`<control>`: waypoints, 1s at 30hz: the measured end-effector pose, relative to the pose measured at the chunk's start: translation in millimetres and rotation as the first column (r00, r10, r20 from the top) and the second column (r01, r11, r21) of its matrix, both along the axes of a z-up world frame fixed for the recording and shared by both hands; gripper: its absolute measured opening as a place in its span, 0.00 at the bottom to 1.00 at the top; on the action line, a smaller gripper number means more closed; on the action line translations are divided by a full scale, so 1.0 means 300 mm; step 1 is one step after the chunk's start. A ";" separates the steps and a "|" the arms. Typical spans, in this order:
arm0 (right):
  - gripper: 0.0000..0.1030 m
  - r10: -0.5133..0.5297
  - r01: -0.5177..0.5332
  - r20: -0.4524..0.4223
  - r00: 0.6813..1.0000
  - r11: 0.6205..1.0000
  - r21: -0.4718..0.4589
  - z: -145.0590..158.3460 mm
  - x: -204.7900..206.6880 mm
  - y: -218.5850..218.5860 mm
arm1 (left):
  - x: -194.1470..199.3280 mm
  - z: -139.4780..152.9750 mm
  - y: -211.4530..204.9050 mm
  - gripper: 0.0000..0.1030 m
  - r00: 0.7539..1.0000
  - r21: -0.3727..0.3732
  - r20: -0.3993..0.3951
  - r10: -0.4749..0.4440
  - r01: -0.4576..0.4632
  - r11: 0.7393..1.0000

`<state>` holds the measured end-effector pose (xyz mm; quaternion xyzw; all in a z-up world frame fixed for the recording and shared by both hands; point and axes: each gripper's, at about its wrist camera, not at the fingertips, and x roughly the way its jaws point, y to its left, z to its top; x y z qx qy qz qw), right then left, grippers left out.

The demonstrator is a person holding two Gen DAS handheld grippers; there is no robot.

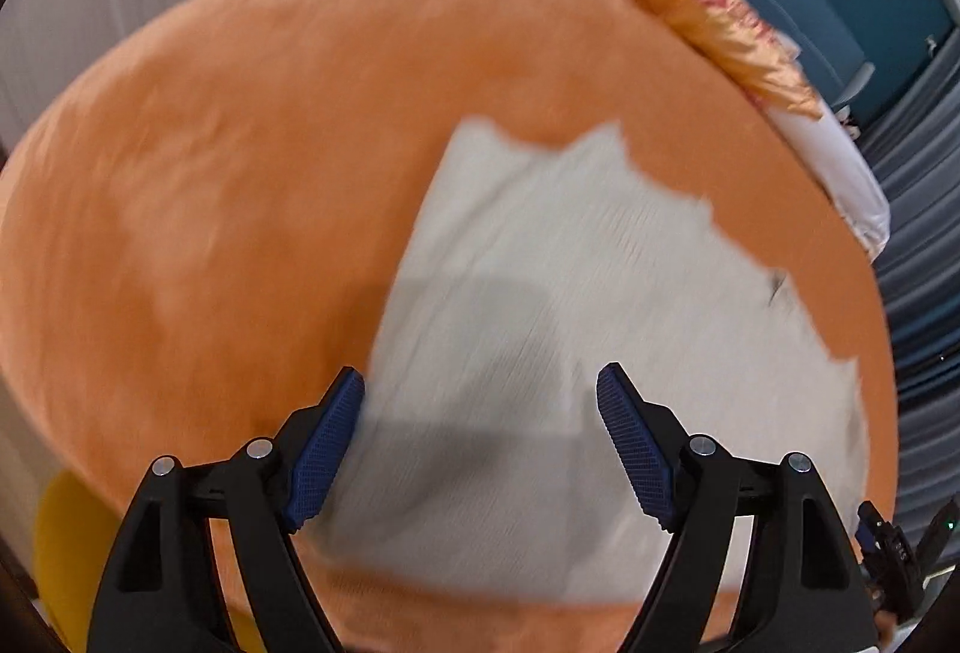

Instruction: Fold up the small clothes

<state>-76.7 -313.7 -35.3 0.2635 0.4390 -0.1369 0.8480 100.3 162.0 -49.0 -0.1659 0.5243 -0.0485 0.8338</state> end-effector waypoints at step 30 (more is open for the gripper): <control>0.60 0.039 -0.029 0.089 0.995 0.994 -0.106 0.157 0.205 -0.033 | 0.193 0.124 -0.102 0.74 0.991 0.104 0.103 -0.080 0.070 0.992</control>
